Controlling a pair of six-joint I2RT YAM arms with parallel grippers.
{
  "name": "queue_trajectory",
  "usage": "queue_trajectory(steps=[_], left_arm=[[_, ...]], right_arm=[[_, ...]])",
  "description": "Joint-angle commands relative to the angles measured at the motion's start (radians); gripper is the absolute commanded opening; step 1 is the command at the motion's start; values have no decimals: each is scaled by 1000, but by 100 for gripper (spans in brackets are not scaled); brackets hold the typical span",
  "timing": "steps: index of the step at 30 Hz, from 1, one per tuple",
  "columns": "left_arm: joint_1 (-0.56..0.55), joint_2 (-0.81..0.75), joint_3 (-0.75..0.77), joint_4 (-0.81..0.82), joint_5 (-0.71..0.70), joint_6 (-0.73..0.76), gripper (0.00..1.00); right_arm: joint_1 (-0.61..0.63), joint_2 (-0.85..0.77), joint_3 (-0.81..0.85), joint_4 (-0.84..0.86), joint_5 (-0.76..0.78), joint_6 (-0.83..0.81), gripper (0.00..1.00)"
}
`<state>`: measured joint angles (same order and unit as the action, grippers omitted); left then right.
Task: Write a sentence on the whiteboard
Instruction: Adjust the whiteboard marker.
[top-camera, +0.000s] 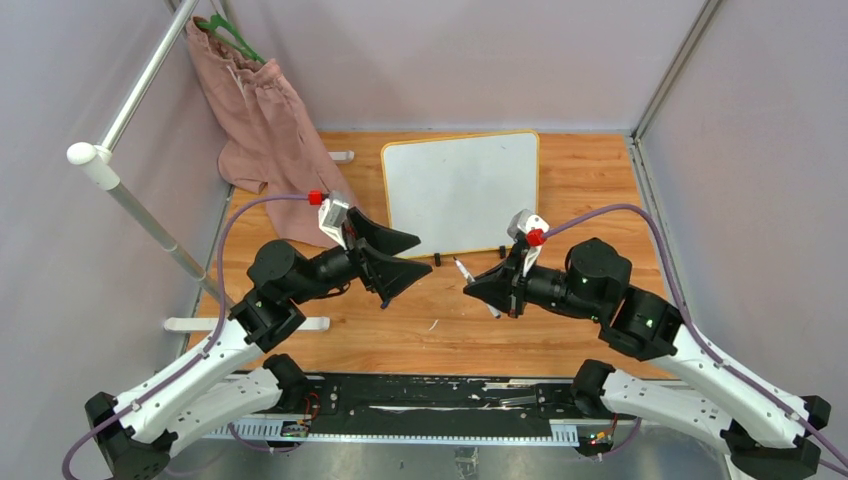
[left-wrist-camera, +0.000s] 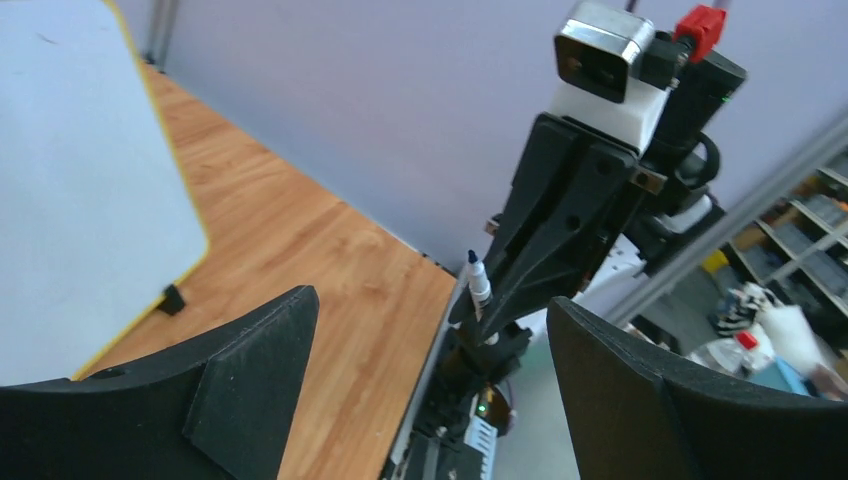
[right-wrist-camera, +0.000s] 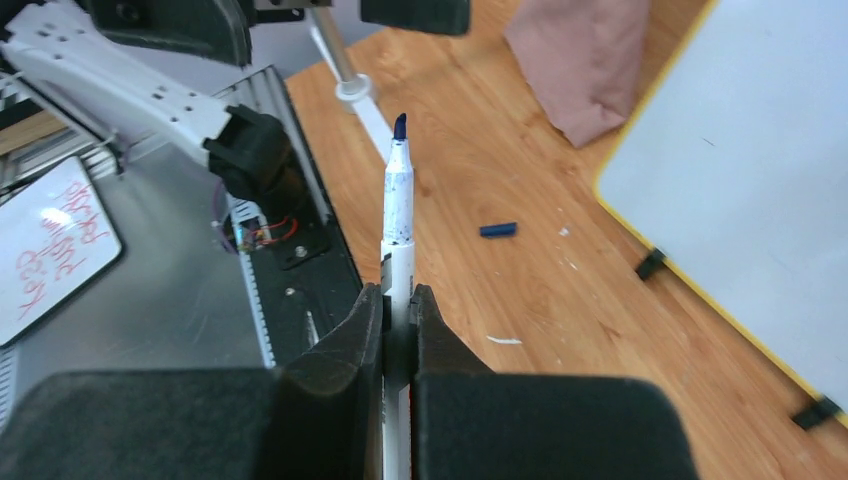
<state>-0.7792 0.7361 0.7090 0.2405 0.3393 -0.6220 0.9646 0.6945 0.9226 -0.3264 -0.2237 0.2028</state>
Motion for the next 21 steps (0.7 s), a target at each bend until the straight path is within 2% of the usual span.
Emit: queue_trajectory(steps=[1, 14, 18, 21], left_arm=[[8, -6, -27, 155, 192, -100, 89], [8, 56, -21, 177, 290, -110, 86], [8, 77, -21, 177, 293, -104, 78], [8, 86, -11, 177, 303, -101, 67]], right_arm=[[-3, 43, 39, 129, -181, 13, 0], [-4, 131, 66, 237, -301, 69, 0], [-2, 151, 75, 237, -325, 64, 0], [-1, 164, 80, 228, -338, 56, 0]])
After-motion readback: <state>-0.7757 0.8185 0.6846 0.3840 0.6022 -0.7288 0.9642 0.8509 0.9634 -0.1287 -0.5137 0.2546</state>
